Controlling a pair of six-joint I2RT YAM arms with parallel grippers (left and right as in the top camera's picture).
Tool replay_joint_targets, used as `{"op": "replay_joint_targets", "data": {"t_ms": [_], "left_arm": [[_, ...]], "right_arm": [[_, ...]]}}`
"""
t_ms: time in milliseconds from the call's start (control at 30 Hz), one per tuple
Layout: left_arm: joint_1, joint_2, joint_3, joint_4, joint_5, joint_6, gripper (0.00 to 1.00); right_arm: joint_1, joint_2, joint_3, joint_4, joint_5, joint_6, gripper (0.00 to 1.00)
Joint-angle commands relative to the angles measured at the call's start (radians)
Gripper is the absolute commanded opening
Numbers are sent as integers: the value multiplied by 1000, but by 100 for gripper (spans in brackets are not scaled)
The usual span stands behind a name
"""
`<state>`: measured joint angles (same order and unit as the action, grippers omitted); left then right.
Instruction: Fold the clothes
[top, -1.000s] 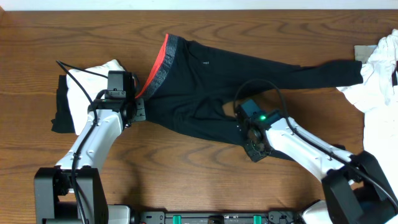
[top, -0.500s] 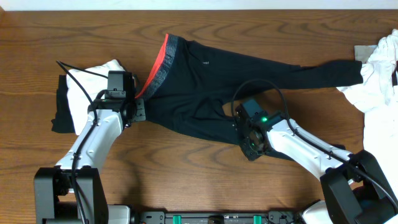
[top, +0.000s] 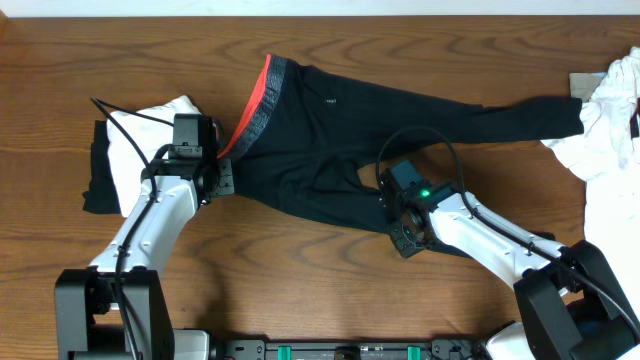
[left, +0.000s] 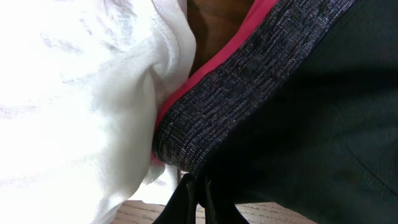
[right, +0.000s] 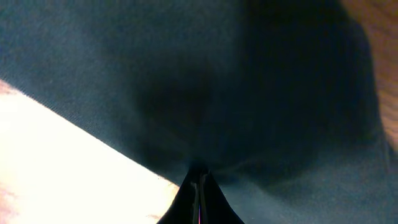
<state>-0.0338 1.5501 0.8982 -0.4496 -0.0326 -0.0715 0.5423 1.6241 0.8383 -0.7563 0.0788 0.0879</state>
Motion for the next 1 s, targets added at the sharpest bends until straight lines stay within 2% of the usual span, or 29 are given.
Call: {"op": "replay_joint_targets", "data": {"t_ms": [0, 33, 67, 133, 167, 367, 400, 467, 533, 833, 967], "left_arm": [[3, -15, 26, -5, -4, -2, 6], [3, -15, 26, -5, -4, -2, 6], [3, -15, 26, -5, -4, -2, 6], [3, -15, 26, -5, -4, -2, 6], [3, -15, 26, -5, -4, -2, 6], [3, -15, 26, -6, -4, -2, 6], [3, -15, 26, -6, -4, -2, 6], [3, -15, 26, -6, -4, -2, 6], [3, -15, 26, -6, -4, -2, 6], [3, -15, 26, -16, -4, -2, 6], [3, -15, 26, -17, -4, -2, 6]], "right_arm": [[-6, 5, -2, 3, 10, 0, 16], [-5, 5, -2, -5, -15, -16, 35], [-5, 5, -2, -12, -50, -33, 48], [-5, 5, -8, -11, -85, -52, 57], [-5, 5, -13, -3, -83, -52, 57], [-6, 5, -68, 75, -56, -8, 38], [-6, 5, -82, 89, -27, 20, 31], [-6, 5, -100, 90, 21, 56, 12], [-6, 5, -93, 67, 22, 54, 1], [-10, -71, 95, -170, -42, 27, 1], [-49, -122, 163, -206, -47, 23, 1]]}}
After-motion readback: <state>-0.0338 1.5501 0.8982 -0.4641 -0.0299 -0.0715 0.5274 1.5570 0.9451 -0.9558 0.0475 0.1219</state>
